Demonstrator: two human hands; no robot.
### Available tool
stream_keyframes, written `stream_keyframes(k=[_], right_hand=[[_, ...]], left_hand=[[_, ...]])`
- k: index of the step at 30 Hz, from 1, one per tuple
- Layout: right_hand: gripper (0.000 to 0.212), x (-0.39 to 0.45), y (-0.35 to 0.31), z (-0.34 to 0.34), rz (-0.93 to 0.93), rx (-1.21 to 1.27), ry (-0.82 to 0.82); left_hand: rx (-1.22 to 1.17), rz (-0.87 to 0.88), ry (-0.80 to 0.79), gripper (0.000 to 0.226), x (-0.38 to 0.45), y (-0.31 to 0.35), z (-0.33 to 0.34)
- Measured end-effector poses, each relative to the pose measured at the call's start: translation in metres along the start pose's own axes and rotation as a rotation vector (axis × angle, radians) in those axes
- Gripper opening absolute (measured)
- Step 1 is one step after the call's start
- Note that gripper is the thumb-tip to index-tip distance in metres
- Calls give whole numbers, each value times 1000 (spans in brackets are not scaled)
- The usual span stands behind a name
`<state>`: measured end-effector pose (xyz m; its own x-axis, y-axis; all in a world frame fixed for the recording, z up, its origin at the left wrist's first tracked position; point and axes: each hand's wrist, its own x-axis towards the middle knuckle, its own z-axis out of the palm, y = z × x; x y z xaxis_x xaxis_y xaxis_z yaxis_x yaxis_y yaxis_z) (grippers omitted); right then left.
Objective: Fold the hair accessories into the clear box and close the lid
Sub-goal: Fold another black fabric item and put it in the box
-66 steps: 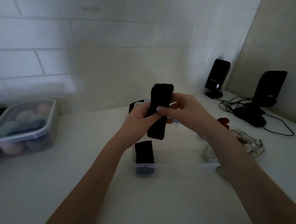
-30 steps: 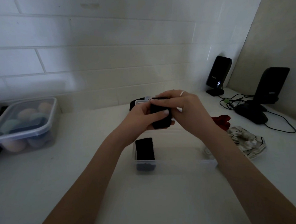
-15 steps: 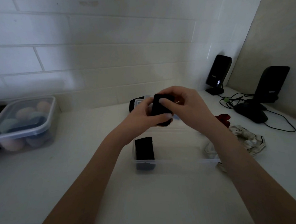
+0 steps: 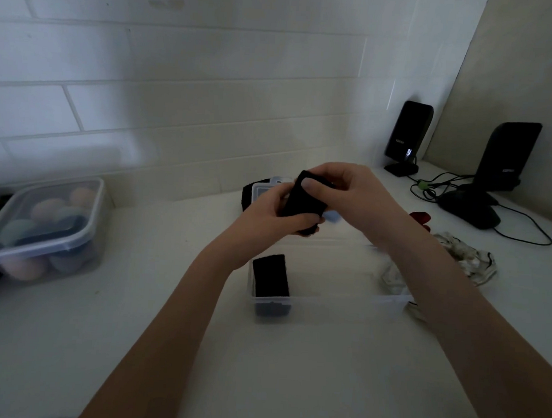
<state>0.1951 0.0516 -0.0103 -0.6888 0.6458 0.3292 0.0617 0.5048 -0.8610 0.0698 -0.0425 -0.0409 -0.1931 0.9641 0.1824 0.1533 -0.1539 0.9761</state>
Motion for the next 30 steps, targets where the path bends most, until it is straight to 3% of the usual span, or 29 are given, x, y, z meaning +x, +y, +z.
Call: stream_keyframes(k=[2, 11, 14, 22, 25, 28, 30], right_hand=[[6, 0, -1, 3, -15, 9, 18], [10, -1, 0, 7, -42, -57, 19], [10, 2, 0, -1, -51, -115, 43], [9, 2, 0, -9, -63, -56, 70], [5, 0, -3, -9, -54, -34, 54], [21, -1, -7, -12, 12, -36, -20], [20, -4, -12, -13, 44, -50, -75]], left_hand=[[55, -5, 1, 46, -1, 1, 0], [111, -21, -13, 32, -2, 4, 1], [39, -32, -24, 39, -1, 4, -1], [4, 29, 4, 29, 1, -3, -5], [12, 48, 29, 27, 2, -3, -6], [21, 73, 53, 23, 1, -1, -6], [50, 82, 74, 23, 0, -1, -6]])
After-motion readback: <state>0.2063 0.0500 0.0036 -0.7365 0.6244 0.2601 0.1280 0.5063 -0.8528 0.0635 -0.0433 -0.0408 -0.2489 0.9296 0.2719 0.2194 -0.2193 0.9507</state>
